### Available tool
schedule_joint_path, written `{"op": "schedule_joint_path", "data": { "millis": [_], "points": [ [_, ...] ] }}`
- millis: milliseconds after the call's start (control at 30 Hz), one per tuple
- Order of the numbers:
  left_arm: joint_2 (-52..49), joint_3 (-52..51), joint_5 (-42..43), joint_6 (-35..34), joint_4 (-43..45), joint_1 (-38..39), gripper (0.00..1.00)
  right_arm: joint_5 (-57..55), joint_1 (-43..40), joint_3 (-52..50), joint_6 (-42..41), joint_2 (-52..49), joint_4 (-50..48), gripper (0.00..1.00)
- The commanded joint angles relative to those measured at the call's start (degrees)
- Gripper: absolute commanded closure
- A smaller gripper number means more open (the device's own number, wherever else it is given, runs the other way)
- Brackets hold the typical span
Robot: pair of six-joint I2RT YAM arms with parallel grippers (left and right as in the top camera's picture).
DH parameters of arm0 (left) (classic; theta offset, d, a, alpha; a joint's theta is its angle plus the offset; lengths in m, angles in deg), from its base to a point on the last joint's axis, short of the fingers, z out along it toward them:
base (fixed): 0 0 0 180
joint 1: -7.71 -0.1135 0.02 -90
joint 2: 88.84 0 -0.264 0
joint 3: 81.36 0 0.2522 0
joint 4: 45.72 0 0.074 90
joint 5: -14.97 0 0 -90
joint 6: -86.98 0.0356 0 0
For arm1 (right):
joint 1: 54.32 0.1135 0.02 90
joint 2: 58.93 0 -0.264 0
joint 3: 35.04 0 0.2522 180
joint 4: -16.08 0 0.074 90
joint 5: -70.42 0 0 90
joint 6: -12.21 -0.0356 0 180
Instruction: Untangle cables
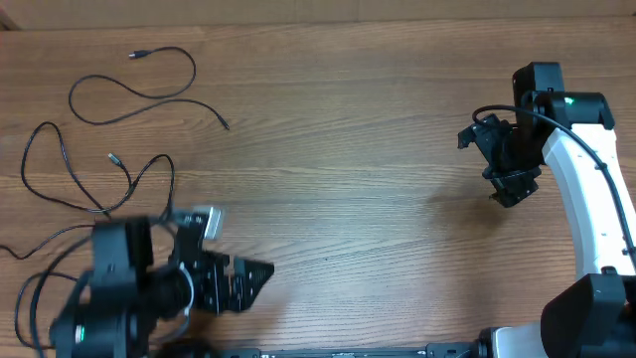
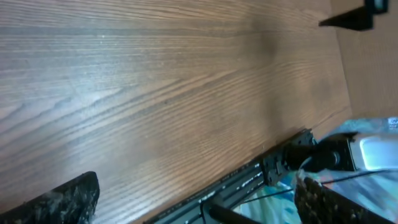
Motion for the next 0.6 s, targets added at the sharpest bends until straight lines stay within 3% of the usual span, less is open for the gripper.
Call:
{"op": "schedule_joint_path", "data": {
  "millis": [0, 233, 567],
  "points": [
    [4.9, 0.6, -1.1, 1.1, -2.9, 0.3, 0.0, -0.1, -0.1, 1.0, 0.2, 0.5, 0.0, 0.0],
    [8.9, 0.6, -2.6, 1.1, -12.3, 0.3, 0.0, -0.1, -0.1, 1.0, 0.2, 0.5, 0.0, 0.0],
    [8.9, 0.6, -11.6, 1.1, -12.3, 0.3, 0.01, -0.1, -0.1, 1.0, 0.2, 0.5, 0.0, 0.0]
  ]
}}
